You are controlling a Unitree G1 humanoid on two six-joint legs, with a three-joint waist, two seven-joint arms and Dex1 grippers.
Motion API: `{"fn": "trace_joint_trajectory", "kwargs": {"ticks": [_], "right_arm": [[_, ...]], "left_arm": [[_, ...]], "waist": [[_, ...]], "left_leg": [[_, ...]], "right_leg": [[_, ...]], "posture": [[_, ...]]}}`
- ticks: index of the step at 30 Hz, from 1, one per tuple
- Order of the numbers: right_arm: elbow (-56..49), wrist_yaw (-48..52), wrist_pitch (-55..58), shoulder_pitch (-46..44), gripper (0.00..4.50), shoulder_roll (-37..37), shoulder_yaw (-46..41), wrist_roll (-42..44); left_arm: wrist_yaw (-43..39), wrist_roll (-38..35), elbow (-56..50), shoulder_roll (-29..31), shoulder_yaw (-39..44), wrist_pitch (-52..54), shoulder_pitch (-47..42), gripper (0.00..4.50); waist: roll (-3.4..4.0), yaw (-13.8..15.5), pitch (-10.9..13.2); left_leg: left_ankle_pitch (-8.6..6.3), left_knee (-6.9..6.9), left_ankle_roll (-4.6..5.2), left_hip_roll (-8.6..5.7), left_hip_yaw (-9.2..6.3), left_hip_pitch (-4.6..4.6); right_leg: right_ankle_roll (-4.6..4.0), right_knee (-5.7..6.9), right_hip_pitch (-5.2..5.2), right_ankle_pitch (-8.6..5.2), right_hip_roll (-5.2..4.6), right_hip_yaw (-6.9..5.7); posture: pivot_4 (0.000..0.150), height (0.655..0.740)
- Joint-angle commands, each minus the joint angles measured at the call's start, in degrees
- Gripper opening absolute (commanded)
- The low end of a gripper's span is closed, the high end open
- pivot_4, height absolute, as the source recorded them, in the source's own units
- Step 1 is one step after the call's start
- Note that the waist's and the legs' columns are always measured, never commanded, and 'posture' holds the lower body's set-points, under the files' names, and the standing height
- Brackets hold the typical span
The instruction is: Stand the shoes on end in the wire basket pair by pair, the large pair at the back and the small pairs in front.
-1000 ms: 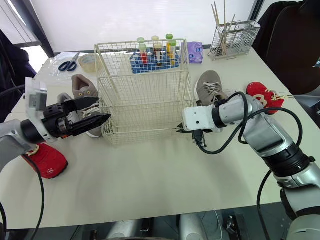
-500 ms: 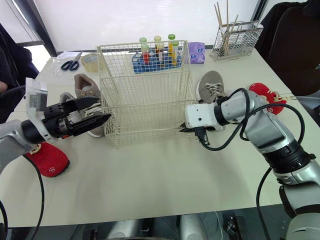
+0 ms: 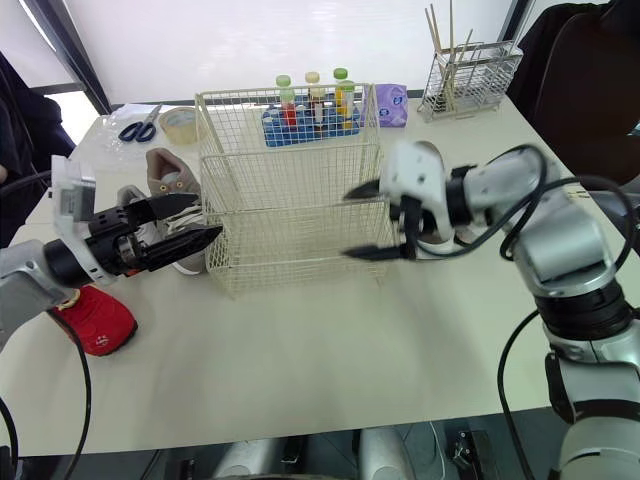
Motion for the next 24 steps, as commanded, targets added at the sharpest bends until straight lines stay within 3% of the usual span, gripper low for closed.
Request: {"fn": "trace_joint_trajectory", "kwargs": {"ticks": [1, 7, 14, 24], "right_arm": [[1.9, -10.6, 8.1, -1.3, 4.45, -0.2, -10.5, 1.8], [0.0, -27.0, 21.0, 6.1, 4.45, -1.1, -15.6, -3.0], [-7.8, -40.1, 30.4, 13.8, 4.45, 10.0, -20.2, -2.3], [-9.5, -50.7, 27.9, 20.3, 4.45, 17.5, -17.3, -5.8]], "left_arm": [[-0.5, -0.6, -1.1, 0.5, 1.6, -0.8, 0.0, 4.50], [-1.4, 0.1, 0.0, 0.6, 1.1, -1.1, -0.4, 4.50], [-3.3, 2.2, 2.4, 0.0, -1.5, -1.6, -3.2, 4.50], [-4.1, 2.8, 2.6, -0.1, -1.8, -1.4, -3.8, 4.50]], "waist": [[-0.02, 0.3, 0.0], [-0.05, 0.1, 0.0], [-0.01, -0.5, 0.0], [-0.01, -0.1, 0.0]], "left_leg": [[0.00, 0.00, 0.00, -0.01, 0.00, 0.00], [-0.01, -0.02, 0.02, -0.03, -0.01, -0.01], [0.06, -0.10, -0.07, 0.00, 0.02, 0.00], [0.09, -0.06, -0.12, -0.02, 0.02, 0.00]], "right_leg": [[0.00, 0.00, 0.01, 0.00, 0.00, 0.00], [-0.01, -0.03, 0.02, 0.00, -0.03, 0.01], [-0.01, 0.09, -0.10, 0.00, 0.02, 0.03], [-0.01, 0.08, -0.05, 0.01, 0.02, 0.03]], "posture": [[0.150, 0.7400], [0.150, 0.7400], [0.150, 0.7400], [0.150, 0.7400]]}}
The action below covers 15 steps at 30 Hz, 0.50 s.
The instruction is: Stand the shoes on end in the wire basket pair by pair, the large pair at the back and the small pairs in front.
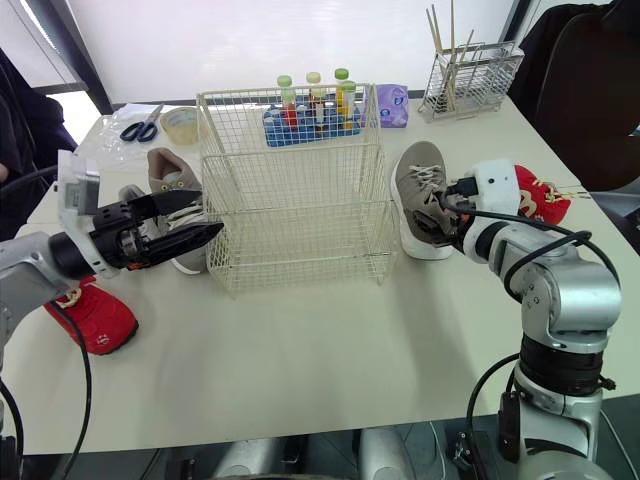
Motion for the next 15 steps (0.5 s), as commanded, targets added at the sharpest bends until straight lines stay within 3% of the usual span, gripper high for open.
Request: {"fn": "trace_joint_trajectory", "kwargs": {"ticks": [1, 13, 15], "right_arm": [[-1.1, -3.1, -4.2, 0.9, 4.45, 1.4, 1.5, -2.2], [8.1, -9.8, -14.8, 0.8, 4.45, 8.9, 6.2, -7.1], [8.4, -10.2, -15.2, 1.1, 3.70, 9.1, 6.9, -7.7]], "left_arm": [[-0.1, -0.2, -1.1, 0.1, 0.4, -0.6, -0.8, 4.50], [1.6, -0.6, -3.0, -0.2, 1.4, -0.6, 0.5, 4.50], [1.9, -0.7, -3.2, -0.1, 1.6, -0.6, 0.7, 4.50]], "waist": [[0.00, -0.1, 0.0], [0.00, -1.4, 0.0], [0.00, -1.4, 0.0]], "left_leg": [[0.01, 0.00, -0.01, 0.00, 0.00, 0.00], [0.17, -0.02, -0.28, 0.01, 0.00, 0.05], [0.17, -0.02, -0.29, 0.02, 0.00, 0.06]], "right_leg": [[0.00, 0.00, 0.00, 0.00, 0.00, 0.00], [0.00, 0.03, 0.01, 0.00, 0.03, 0.00], [0.00, 0.06, 0.00, 0.00, 0.04, 0.00]], "posture": [[0.150, 0.7400], [0.150, 0.7400], [0.150, 0.7400]]}}
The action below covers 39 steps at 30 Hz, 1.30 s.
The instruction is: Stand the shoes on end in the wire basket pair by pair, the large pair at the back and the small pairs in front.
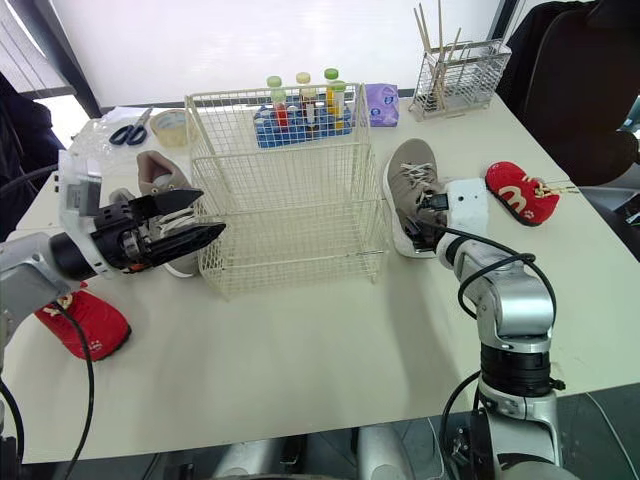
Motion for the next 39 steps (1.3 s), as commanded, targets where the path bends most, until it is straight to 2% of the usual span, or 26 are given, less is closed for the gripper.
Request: {"fn": "trace_joint_trajectory", "kwargs": {"ticks": [1, 7, 8, 9, 13, 19, 24, 28, 32, 35, 39], "right_arm": [[0.2, -0.8, -1.1, -0.4, 3.26, 0.3, 1.1, -1.0], [0.3, -1.1, -2.6, -0.4, 0.75, 0.6, 1.0, -1.2], [0.1, -1.1, -2.5, -0.5, 0.37, 0.7, 0.8, -1.1], [0.0, -1.0, -2.4, -0.6, 0.19, 0.7, 0.6, -0.9], [-2.2, -1.7, -1.6, -3.1, 0.18, 0.3, -1.8, -0.1], [-1.7, -1.8, -3.9, -13.9, 0.18, -2.8, -6.8, 1.2], [2.8, 5.8, -12.9, -25.0, 0.18, -11.1, -5.1, 1.1], [6.1, 23.5, -28.8, -28.5, 0.18, -20.2, -1.9, 2.5], [12.2, 40.9, -54.0, -30.6, 0.18, -28.2, 4.7, -1.7], [18.7, 47.3, -69.8, -33.7, 0.18, -29.7, 8.2, -4.1], [28.1, 49.9, -87.9, -37.5, 0.18, -30.1, 10.9, -8.6]], "left_arm": [[0.3, -0.4, -1.8, 0.1, 1.6, -0.7, 0.4, 4.50], [0.5, -0.2, -2.0, 0.0, 1.6, -1.0, 0.6, 4.50], [0.5, -0.3, -2.0, 0.0, 1.5, -1.0, 0.5, 4.50], [0.6, -0.3, -2.0, 0.0, 1.5, -1.0, 0.4, 4.50], [0.6, -0.5, -1.5, -0.1, 1.3, -1.0, -0.5, 4.50], [0.6, -0.8, -0.1, -0.4, 1.1, -1.0, -2.6, 4.50], [1.2, -1.8, 2.5, -1.7, 1.0, -0.9, -6.7, 4.50], [1.8, -4.9, 5.4, -1.6, 2.4, 0.9, -10.2, 4.50], [-0.2, -6.2, 10.7, 1.0, 2.9, 2.9, -14.4, 4.50], [-2.2, -7.2, 16.3, 3.5, 3.3, 5.0, -18.4, 4.50], [-4.6, -8.2, 22.0, 6.6, 4.0, 7.8, -22.0, 4.50]], "waist": [[0.00, 0.0, 0.0], [-0.05, 0.1, -0.1], [-0.06, 0.1, -0.1], [-0.06, 0.1, -0.1], [-0.04, 0.1, 0.0], [0.12, 0.1, 0.1], [0.13, 0.2, 0.1], [0.11, 0.0, 0.1], [0.09, -0.4, 0.1], [0.09, -0.4, 0.1], [0.05, -0.2, 0.1]], "left_leg": [[0.00, 0.00, 0.00, 0.00, 0.00, 0.01], [-0.16, -0.01, 0.28, 0.00, -0.02, 0.30], [-0.17, -0.01, 0.28, 0.00, -0.02, 0.30], [-0.17, -0.01, 0.28, 0.00, -0.02, 0.30], [-0.16, -0.02, 0.28, 0.00, -0.02, 0.30], [-0.15, -0.05, 0.26, 0.00, -0.01, 0.21], [0.04, -0.07, -0.05, -0.01, -0.01, 0.02], [0.02, -0.06, -0.03, -0.01, 0.02, -0.04], [-0.17, -0.04, 0.30, 0.03, 0.07, -0.01], [-0.17, 0.00, 0.31, 0.05, 0.07, 0.01], [-0.08, 0.05, 0.14, 0.05, 0.07, 0.03]], "right_leg": [[0.00, 0.01, 0.00, 0.00, 0.00, 0.00], [-0.02, 0.02, 0.29, 0.01, 0.01, -0.01], [-0.03, 0.02, 0.30, 0.01, 0.01, 0.00], [-0.02, 0.02, 0.29, 0.01, 0.01, -0.01], [-0.03, 0.01, 0.28, 0.01, 0.01, 0.00], [-0.02, 0.03, 0.16, 0.01, 0.01, 0.01], [-0.02, 0.01, -0.04, 0.01, 0.02, 0.00], [-0.01, -0.06, -0.03, 0.02, 0.02, -0.01], [0.00, -0.06, -0.01, 0.02, 0.04, 0.00], [0.00, -0.01, -0.01, 0.02, 0.09, 0.00], [0.00, 0.02, 0.00, 0.02, 0.09, 0.00]], "posture": [[0.150, 0.7400], [0.150, 0.7400], [0.150, 0.7400], [0.150, 0.7400], [0.150, 0.7400], [0.150, 0.7400], [0.150, 0.7400], [0.150, 0.7400], [0.150, 0.7400], [0.150, 0.7400], [0.150, 0.7400]]}}
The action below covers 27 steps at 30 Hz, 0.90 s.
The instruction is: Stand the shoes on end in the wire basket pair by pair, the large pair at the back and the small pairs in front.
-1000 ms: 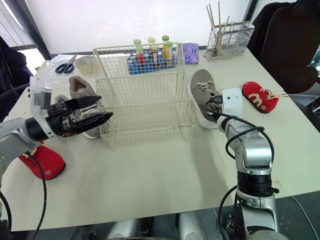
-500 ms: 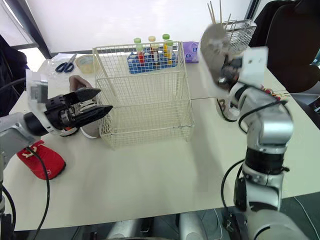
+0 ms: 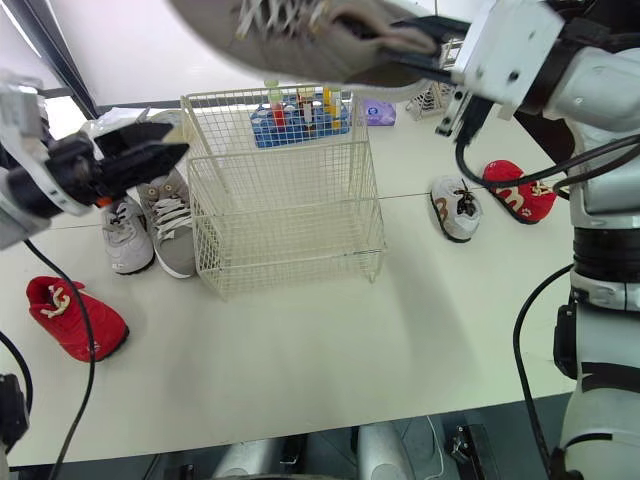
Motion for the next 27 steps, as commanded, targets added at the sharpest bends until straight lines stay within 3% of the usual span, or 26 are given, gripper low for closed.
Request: {"fn": "trace_joint_trajectory", "kwargs": {"ticks": [1, 12, 26, 27], "right_arm": [[7.1, 0.7, -15.4, -4.7, 0.18, -1.3, -0.6, -3.4], [15.7, 1.0, -36.8, -7.4, 0.18, 1.0, 2.4, -3.3], [10.7, 7.4, -34.0, -7.0, 0.18, 4.1, 7.4, 5.2], [10.3, 7.9, -33.8, -6.9, 0.18, 4.2, 7.6, 5.5]], "left_arm": [[-2.4, -1.4, 3.1, 3.1, 2.6, 2.2, -2.4, 4.50], [-6.6, 1.2, 6.4, 5.9, 2.4, 3.7, -3.1, 4.50], [-14.8, 7.6, 5.8, 4.4, -3.7, 2.4, -5.1, 4.50], [-15.1, 7.6, 5.7, 4.2, -3.9, 2.5, -5.2, 3.95]], "waist": [[-0.04, 0.1, 0.0], [-0.04, 0.2, 0.0], [-0.03, 0.3, 0.0], [-0.03, 0.3, 0.0]], "left_leg": [[0.09, -0.01, -0.16, 0.00, 0.00, -0.01], [0.12, -0.07, -0.23, 0.00, -0.02, -0.06], [0.13, -0.06, -0.24, 0.00, -0.04, -0.05], [0.13, -0.05, -0.24, 0.00, -0.04, -0.05]], "right_leg": [[0.00, -0.02, -0.01, 0.00, 0.00, 0.00], [0.00, -0.06, -0.07, 0.00, -0.02, 0.00], [-0.01, -0.03, -0.07, 0.00, -0.01, 0.00], [-0.01, -0.03, -0.07, 0.00, -0.01, 0.00]], "posture": [[0.150, 0.7400], [0.150, 0.7400], [0.150, 0.7400], [0.150, 0.7400]]}}
